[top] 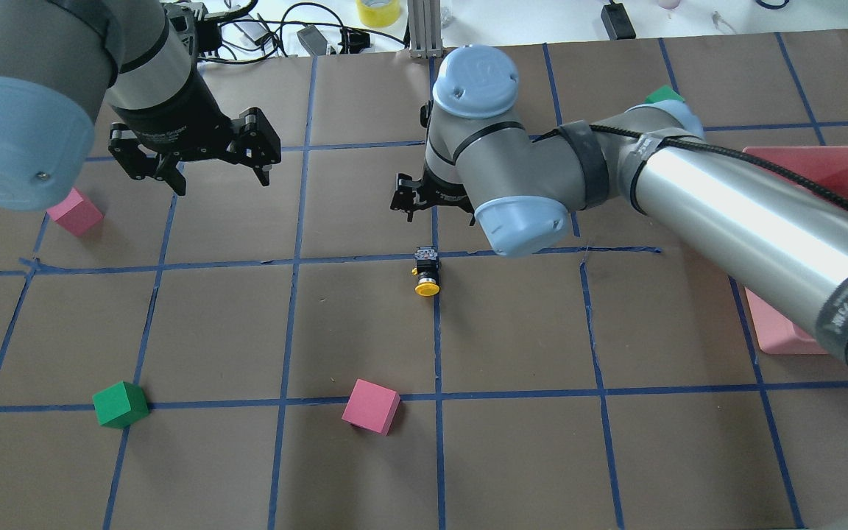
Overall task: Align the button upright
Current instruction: 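Raise the right gripper away while the left arm reaches toward the switch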
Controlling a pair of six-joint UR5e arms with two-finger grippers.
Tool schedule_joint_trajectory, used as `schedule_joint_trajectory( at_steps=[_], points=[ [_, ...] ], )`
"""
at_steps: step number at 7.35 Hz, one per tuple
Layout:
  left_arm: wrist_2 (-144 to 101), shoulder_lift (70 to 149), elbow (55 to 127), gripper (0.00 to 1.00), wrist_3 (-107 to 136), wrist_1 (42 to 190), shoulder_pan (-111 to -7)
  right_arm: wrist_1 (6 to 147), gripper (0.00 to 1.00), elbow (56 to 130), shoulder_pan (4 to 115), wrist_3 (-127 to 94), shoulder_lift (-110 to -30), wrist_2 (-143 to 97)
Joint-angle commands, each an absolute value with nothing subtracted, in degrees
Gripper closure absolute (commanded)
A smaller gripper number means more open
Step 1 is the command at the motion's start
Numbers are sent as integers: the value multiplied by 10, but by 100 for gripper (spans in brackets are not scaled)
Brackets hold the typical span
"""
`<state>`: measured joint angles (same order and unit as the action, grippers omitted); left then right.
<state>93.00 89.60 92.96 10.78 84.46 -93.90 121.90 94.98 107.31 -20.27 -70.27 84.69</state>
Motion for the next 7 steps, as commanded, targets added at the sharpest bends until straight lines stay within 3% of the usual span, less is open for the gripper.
schedule_joint_trajectory(
  at_steps=[1,4,7],
  points=[
    [930,894,960,0,112,828,-944,1038,0,878,1005,-110,-764,849],
    [933,903,1023,0,168,683,-994,871,0,769,892,9,-792,873],
    [962,911,1120,0,221,508,-1059,841,0,767,891,22,-829,901]
  ],
)
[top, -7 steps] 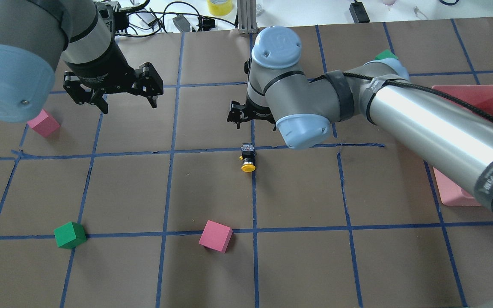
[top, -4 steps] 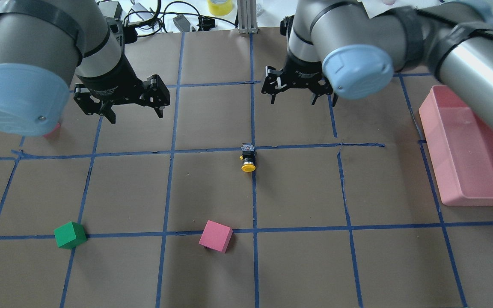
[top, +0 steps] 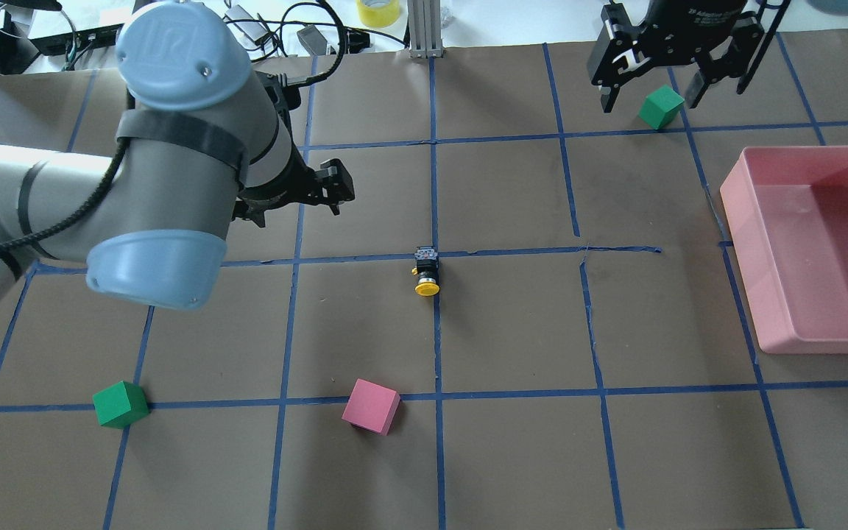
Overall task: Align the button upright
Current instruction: 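Raise the right gripper away while the left arm reaches toward the switch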
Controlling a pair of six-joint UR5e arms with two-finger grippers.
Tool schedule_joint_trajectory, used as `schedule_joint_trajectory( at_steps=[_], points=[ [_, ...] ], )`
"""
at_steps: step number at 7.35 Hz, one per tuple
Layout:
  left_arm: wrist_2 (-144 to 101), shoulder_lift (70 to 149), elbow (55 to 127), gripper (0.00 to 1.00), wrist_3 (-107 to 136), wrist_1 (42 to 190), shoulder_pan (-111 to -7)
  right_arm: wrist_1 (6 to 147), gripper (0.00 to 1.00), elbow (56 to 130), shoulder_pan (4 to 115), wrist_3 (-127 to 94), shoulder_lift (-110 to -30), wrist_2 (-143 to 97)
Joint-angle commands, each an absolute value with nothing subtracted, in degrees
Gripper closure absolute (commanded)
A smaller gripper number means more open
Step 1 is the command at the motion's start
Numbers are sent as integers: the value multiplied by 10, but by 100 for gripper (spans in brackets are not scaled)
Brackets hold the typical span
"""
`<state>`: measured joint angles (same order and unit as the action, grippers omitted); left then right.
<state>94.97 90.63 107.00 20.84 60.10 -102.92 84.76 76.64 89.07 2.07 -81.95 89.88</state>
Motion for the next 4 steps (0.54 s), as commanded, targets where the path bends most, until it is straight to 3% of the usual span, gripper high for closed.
schedule_joint_trajectory(
  at_steps=[1,4],
  points=[
    [984,924,1171,0,251,404,-1080,839,0,768,891,23,-829,900],
    [1034,998,1217,2,307,248,-1144,841,0,775,892,26,-830,899]
  ],
)
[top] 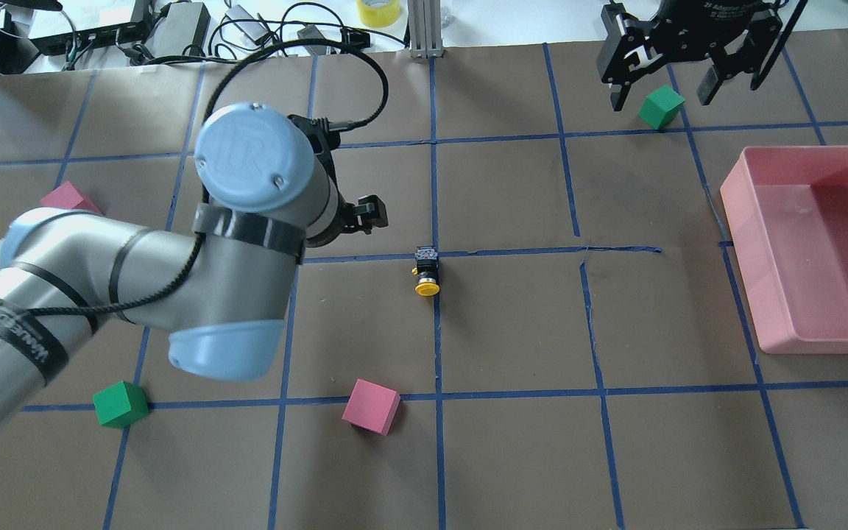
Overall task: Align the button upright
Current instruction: 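Raise the right gripper away while the left arm reaches toward the switch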
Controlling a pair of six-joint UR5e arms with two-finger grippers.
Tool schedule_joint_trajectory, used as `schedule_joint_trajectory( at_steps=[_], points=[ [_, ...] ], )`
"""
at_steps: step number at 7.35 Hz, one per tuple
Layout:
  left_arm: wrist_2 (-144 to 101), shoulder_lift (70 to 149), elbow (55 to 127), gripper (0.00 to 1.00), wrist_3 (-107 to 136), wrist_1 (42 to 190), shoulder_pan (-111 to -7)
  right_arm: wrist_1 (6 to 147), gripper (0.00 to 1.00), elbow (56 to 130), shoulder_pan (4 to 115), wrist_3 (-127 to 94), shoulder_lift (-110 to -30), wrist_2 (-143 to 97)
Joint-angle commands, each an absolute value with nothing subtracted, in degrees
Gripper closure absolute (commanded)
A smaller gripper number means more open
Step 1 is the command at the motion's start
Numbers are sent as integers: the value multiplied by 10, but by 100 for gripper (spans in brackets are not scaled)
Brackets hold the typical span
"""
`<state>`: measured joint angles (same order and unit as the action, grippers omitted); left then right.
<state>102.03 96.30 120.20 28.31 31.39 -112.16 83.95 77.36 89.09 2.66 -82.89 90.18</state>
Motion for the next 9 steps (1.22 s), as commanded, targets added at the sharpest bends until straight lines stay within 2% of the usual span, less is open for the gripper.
schedule_joint_trajectory(
  at_steps=[1,4,6,8,9],
  points=[
    [1034,1028,1235,2,308,177,-1157,841,0,775,891,28,-829,899],
    [1098,1119,1245,6,311,51,-1216,839,0,777,891,28,-828,900],
    [1099,1177,1245,8,308,-34,-1217,842,0,792,889,27,-830,899],
    [1099,1204,1244,10,306,-73,-1219,843,0,793,890,27,-830,899],
    [1099,1215,1244,15,305,-74,-1220,843,0,793,889,28,-829,900]
  ],
)
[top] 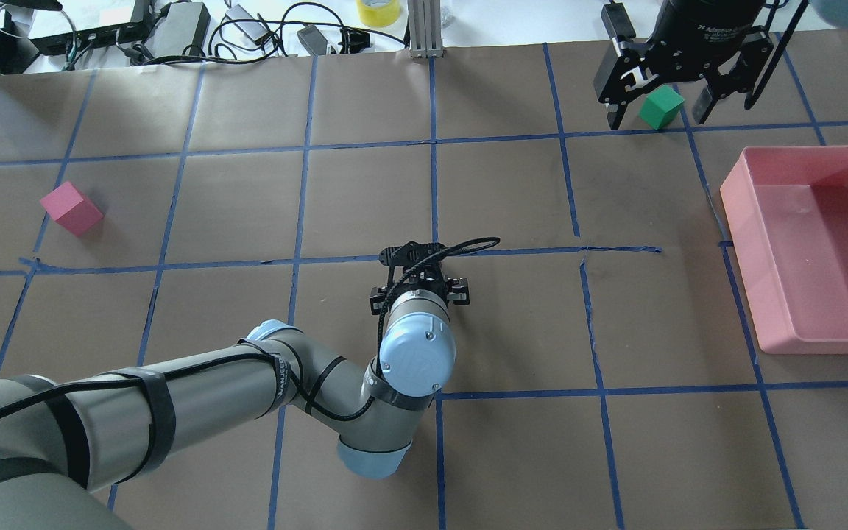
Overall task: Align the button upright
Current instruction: 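Grasp the switch lying on its side with the left gripper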
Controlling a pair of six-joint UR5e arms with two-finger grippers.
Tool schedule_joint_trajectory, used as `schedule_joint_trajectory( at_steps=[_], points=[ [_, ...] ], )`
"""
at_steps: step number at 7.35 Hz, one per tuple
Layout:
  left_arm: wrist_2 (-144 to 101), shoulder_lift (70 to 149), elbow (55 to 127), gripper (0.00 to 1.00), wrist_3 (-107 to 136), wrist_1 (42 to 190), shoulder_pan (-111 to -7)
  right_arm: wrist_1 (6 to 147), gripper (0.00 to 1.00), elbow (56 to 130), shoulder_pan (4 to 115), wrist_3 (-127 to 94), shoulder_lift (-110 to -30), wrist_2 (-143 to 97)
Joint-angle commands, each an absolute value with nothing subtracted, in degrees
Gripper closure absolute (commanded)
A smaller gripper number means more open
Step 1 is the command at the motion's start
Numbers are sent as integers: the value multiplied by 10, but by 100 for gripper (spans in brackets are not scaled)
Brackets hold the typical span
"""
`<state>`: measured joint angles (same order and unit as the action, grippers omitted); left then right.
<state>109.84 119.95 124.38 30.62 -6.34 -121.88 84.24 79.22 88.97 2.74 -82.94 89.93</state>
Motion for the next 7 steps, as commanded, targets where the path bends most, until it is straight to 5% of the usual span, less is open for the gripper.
schedule_joint_trajectory(
  at_steps=[1,2,3,7],
  points=[
    [1099,1219,1243,15,304,-74,-1224,842,0,793,889,28,-829,901],
    [1100,1218,1241,21,302,-73,-1228,843,0,793,889,28,-829,900],
    [1100,1216,1238,42,302,-73,-1228,843,0,793,888,28,-829,899],
    [1097,1213,1236,73,289,-69,-1228,843,0,793,886,28,-828,900]
  ],
)
